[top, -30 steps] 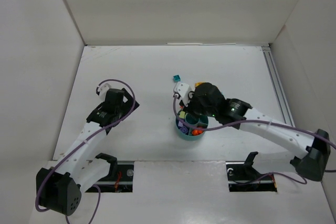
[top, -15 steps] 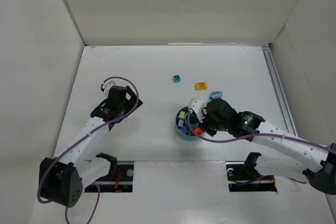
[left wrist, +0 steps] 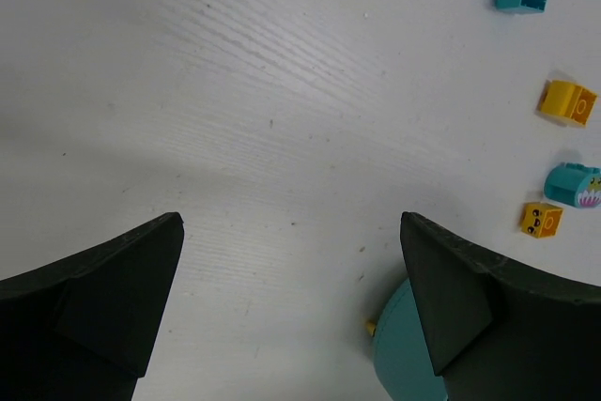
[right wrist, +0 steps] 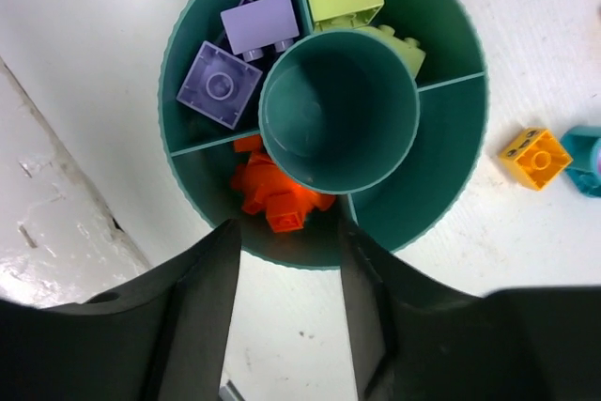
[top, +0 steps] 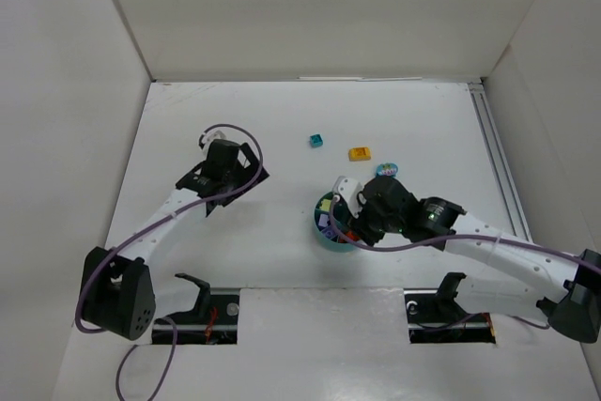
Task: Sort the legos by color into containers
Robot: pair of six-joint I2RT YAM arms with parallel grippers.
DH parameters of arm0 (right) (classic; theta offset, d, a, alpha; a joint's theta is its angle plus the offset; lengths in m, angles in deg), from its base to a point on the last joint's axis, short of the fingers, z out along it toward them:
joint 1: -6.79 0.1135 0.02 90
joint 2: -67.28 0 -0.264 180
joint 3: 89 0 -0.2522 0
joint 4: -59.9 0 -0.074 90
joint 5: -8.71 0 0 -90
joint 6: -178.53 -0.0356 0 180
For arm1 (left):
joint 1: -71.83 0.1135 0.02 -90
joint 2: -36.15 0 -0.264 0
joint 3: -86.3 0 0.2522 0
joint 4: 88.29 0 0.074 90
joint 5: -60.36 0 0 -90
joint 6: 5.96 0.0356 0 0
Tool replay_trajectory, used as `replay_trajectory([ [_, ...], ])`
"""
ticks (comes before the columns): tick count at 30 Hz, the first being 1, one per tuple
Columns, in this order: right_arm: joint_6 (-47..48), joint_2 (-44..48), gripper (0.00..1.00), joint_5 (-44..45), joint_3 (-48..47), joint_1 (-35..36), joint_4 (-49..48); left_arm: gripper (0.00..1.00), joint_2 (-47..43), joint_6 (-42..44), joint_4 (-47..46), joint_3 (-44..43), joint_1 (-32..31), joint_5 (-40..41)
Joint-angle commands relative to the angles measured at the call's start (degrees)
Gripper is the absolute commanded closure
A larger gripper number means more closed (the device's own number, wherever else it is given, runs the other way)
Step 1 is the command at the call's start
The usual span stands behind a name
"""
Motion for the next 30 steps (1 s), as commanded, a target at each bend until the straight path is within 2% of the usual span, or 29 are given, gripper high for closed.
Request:
replay_trajectory([
  [1, -0.84, 0.85, 0.47, 2.9, -3.95, -0.19, -0.27, 0.0, 1.55, 2.49, -3.83, -4.63, -0.1, -2.23],
  [4, -0.84, 2.25, 0.32, 6.95, -6.15, -2.29, 0.96, 0.0, 5.15, 3.11, -5.68, -8.48, -2.46, -2.24],
  [5, -0.84, 2.26, 0.21, 6.95, -6.15, -3.78, 0.97, 0.0, 6.47, 3.72, -5.68, -9.98, -3.17, -1.71],
  [7, -0.05, 1.74, 0.03, 6.95, -7.47, -10.09, 0.97, 0.0, 11.56, 3.72, -6.3, -13.32, -5.19, -1.19],
  [8, -0.05, 0.95, 0.0, 5.65, -7.47, -12.73, 0.97, 0.0, 13.58, 4.5, -6.3, -17.34, -5.89, -1.18],
  [12, 2.32, -0.11, 0.0, 0.03, -9.22, -27.12, -2.19, 0.0, 27.09, 6.35, -3.06, -29.05, -8.27, -1.18],
  [18, 4.78, -5.54, 0.0, -1.13, -10.89, -39.11, -2.99, 0.0, 41.35, 6.97, 1.08, -46.26, -9.33, -1.8],
  [24, 8.3, -8.9, 0.0, -8.68, -10.9, -47.37, -7.98, 0.01, 50.84, 5.83, 5.2, -56.04, -11.18, 4.35],
  [30, 9.53, -11.1, 0.0, -9.74, -11.43, -50.63, -9.14, 0.21, 57.62, 4.51, 9.43, -64.22, -11.7, 8.48],
])
